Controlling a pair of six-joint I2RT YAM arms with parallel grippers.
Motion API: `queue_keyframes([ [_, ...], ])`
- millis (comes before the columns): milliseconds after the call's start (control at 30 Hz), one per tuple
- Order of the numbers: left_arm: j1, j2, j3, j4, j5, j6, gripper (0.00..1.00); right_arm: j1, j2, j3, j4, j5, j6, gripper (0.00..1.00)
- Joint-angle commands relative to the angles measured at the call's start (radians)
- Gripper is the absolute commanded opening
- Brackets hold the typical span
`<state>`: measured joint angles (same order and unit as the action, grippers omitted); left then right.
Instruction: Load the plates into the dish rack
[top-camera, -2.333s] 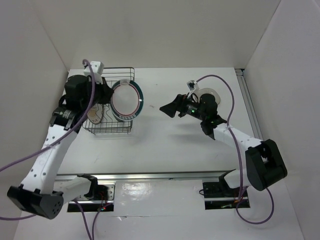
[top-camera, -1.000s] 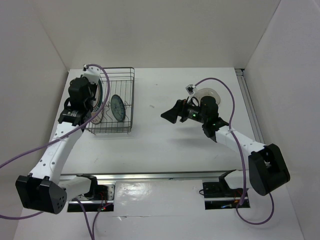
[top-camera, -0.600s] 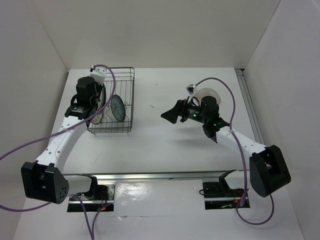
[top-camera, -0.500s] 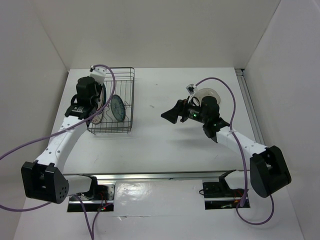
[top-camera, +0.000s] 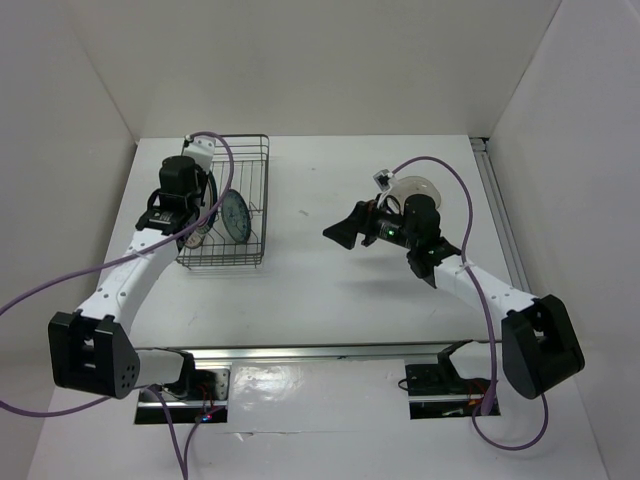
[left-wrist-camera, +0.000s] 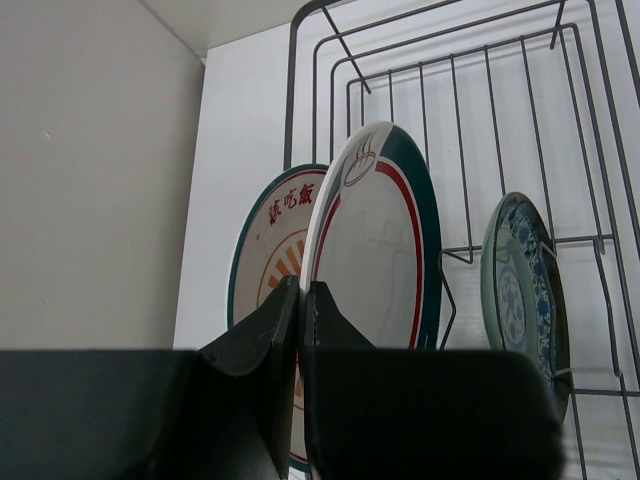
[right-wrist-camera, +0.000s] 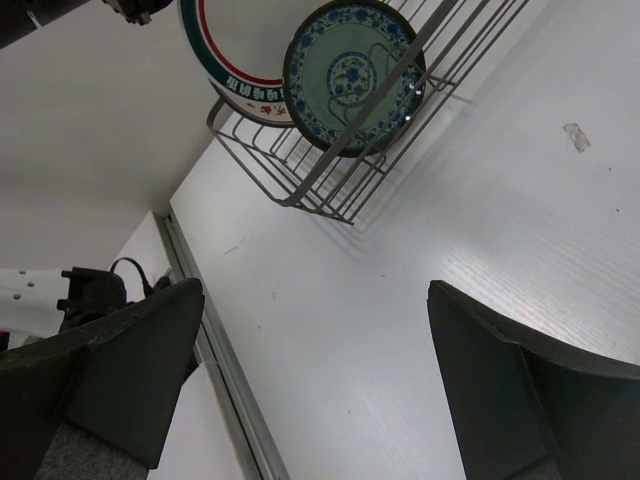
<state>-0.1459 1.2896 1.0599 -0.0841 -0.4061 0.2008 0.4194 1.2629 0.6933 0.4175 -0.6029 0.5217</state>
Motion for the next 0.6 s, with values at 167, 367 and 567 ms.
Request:
queue_keyframes([
  [167, -0.003, 0.011, 0.006, 0.084, -0.005, -0.049, 0.17, 0.007, -0.031, -0.009, 0.047, 0.005, -0.020, 1.00],
  [367, -0.003, 0.043, 0.025, 0.050, -0.005, -0.060, 0.23, 0.007, -0.040, -0.009, 0.038, 0.014, -0.029, 1.00],
  [567, -0.003, 0.043, 0.015, 0.060, -0.020, -0.069, 0.54, 0.007, -0.040, -0.009, 0.020, 0.034, -0.038, 1.00],
])
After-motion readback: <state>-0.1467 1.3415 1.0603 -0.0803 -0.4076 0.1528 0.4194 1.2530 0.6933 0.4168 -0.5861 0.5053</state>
